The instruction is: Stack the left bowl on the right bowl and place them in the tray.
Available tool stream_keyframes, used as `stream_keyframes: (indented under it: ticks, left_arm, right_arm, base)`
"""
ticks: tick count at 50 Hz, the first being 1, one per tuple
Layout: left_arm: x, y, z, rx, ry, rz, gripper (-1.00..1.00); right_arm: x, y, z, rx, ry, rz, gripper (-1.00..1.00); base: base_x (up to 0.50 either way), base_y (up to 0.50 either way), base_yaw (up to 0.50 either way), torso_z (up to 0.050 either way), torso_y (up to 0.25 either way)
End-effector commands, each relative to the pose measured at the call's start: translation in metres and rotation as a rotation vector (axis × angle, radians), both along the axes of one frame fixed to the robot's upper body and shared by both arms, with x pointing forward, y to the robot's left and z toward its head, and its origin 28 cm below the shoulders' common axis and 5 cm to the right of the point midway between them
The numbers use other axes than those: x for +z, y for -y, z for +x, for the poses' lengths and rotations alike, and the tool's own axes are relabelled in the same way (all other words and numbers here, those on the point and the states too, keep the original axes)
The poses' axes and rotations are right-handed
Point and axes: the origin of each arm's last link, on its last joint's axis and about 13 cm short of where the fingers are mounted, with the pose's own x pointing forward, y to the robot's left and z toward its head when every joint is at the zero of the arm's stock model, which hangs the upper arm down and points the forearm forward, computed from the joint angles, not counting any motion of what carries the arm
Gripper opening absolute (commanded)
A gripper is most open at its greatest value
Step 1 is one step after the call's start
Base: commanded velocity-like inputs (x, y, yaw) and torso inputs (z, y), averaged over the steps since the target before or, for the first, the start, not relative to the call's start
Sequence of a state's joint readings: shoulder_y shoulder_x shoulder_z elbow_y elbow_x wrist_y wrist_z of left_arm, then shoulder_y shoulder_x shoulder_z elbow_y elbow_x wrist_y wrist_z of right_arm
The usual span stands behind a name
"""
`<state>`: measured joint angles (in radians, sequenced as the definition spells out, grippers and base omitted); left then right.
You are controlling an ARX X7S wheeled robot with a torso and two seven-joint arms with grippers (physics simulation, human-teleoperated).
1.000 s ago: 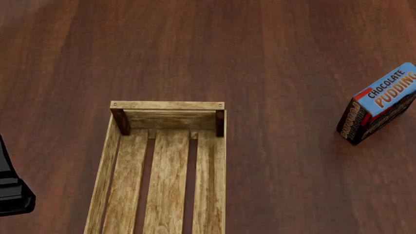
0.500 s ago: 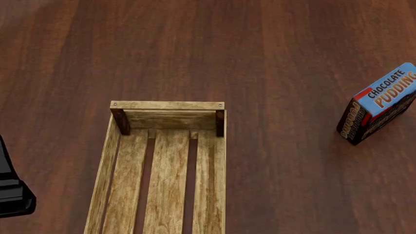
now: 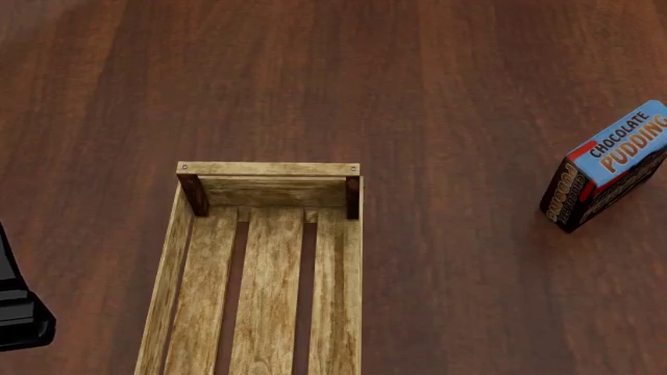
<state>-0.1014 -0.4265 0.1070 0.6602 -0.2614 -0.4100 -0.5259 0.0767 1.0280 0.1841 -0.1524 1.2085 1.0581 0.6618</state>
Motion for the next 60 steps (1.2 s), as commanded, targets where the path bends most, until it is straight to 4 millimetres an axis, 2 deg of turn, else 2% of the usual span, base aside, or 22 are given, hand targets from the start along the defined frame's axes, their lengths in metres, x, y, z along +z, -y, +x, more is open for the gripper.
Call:
stream_keyframes:
  ticks: [1,24,40,60]
  left_arm:
    - [0.000,-0.002,-0.001,0.005,0.000,-0.001,1.00]
    - [0.000,-0.001,-0.001,0.007,-0.002,-0.002,1.00]
    - [-0.001,0.000,-0.001,0.005,-0.004,0.000,1.00]
    - [-0.002,0.001,-0.001,0.005,-0.009,0.001,1.00]
  right_arm:
    - [0.001,-0.004,0.007,0.018,0.005,-0.001,1.00]
    - [-0.017,-0.004,0.018,0.026,0.008,0.040,1.00]
    - [-0.037,-0.004,0.015,0.030,-0.001,0.082,1.00]
    - [-0.048,0.001,0.005,0.023,-0.008,0.144,1.00]
  base:
    - [0.00,0.00,0.00,0.000,0.000]
    - [0.00,0.00,0.00,0.000,0.000]
    - [0.00,0.00,0.00,0.000,0.000]
    - [0.00,0.00,0.00,0.000,0.000]
